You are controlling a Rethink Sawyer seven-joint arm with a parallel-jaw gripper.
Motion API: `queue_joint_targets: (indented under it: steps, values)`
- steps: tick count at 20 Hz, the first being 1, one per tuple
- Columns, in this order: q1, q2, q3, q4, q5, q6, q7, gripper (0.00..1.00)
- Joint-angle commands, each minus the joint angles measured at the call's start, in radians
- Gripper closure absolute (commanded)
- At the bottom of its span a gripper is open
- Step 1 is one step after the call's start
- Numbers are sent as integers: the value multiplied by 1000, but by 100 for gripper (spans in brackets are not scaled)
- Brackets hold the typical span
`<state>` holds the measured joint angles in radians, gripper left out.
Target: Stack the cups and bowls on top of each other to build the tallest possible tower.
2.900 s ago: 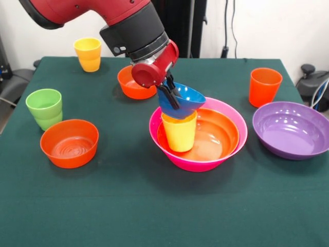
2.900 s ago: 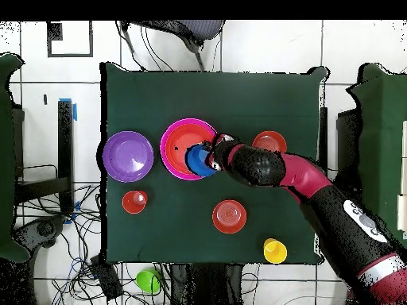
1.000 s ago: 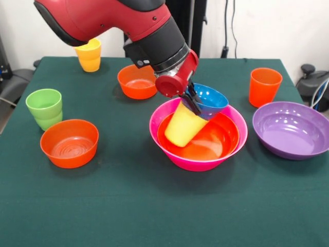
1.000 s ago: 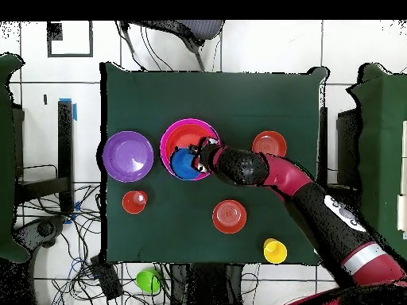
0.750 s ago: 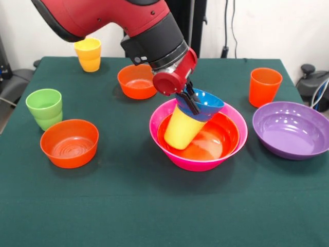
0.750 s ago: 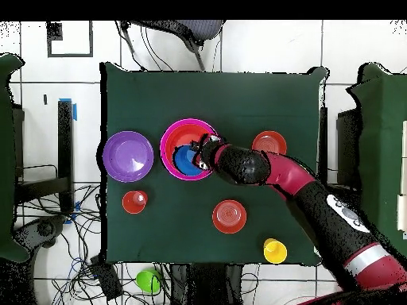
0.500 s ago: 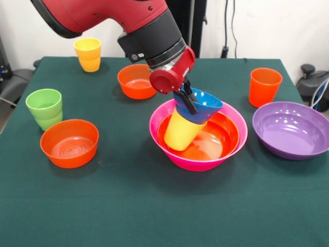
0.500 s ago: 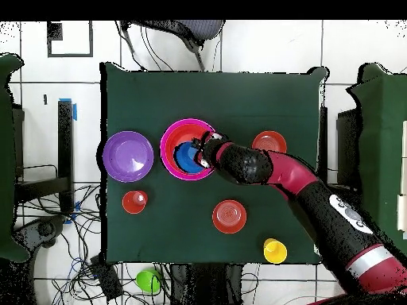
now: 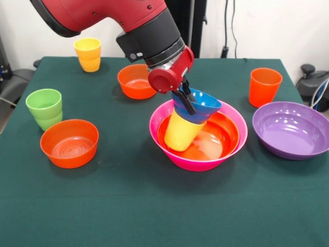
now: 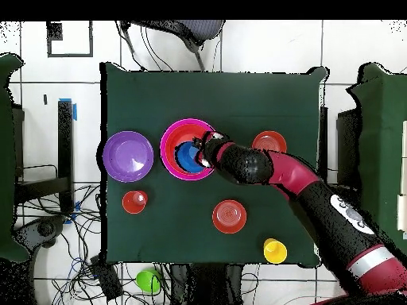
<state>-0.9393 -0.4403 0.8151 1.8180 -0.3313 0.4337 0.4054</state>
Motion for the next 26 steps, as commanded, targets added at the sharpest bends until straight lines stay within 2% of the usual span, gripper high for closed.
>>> queue_joint_targets:
  steps: [1,12,26]
  values:
    - [36,-13,-41,-74,-95,-37,81,100]
    - [93,-29,-101,-103,-139,-22,117,100]
    - [83,-11,-86,-101,-130,-10,110,100]
